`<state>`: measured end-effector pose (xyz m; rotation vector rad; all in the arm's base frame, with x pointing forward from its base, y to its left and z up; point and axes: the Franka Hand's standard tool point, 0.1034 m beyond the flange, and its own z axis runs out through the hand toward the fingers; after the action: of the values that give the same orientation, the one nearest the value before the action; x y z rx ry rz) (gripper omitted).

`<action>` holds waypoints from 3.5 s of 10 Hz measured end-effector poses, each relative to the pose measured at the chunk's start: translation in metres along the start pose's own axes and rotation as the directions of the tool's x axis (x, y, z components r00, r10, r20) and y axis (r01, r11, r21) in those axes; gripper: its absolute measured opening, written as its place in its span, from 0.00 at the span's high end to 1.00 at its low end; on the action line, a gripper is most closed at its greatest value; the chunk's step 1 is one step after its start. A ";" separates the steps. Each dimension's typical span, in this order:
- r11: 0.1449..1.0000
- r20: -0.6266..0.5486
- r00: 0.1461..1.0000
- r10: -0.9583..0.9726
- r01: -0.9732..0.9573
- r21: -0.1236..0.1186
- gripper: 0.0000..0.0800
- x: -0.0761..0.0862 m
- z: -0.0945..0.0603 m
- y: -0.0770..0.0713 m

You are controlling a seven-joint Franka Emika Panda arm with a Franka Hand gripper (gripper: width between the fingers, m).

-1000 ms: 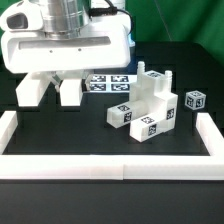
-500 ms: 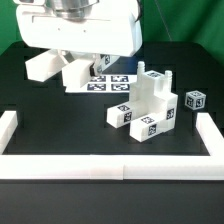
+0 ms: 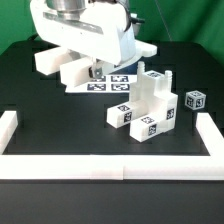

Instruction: Assemble chair

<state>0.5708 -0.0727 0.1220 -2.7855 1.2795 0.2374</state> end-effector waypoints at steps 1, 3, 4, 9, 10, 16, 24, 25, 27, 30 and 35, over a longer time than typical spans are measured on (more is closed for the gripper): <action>1.000 -0.005 1.000 -0.005 0.005 0.009 0.64 -0.003 -0.007 -0.002; 0.999 -0.012 1.000 -0.023 0.023 0.029 0.64 -0.013 -0.026 -0.010; 0.999 -0.015 1.000 -0.012 0.013 0.036 0.64 -0.018 -0.033 -0.017; 0.999 -0.005 0.999 0.046 -0.046 0.024 0.64 -0.043 -0.029 -0.051; 0.999 -0.004 0.999 0.045 -0.045 0.023 0.64 -0.044 -0.028 -0.051; 0.993 -0.027 0.993 0.113 -0.113 0.025 0.64 -0.084 -0.009 -0.070; 0.993 -0.036 0.992 0.117 -0.116 0.027 0.64 -0.091 0.000 -0.076; 0.993 -0.036 0.992 0.117 -0.116 0.026 0.64 -0.091 0.001 -0.075; 0.993 -0.038 0.993 0.115 -0.114 0.024 0.64 -0.091 0.005 -0.076; 0.995 -0.037 0.994 0.099 -0.098 0.020 0.64 -0.090 0.007 -0.075; 0.997 -0.036 0.997 0.073 -0.073 0.005 0.64 -0.090 0.016 -0.076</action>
Offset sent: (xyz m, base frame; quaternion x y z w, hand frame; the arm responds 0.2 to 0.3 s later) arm -0.0086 0.0208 0.0358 0.0005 -0.0076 0.0211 0.9997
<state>0.5688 0.0456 0.1212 -2.7551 1.3897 0.1897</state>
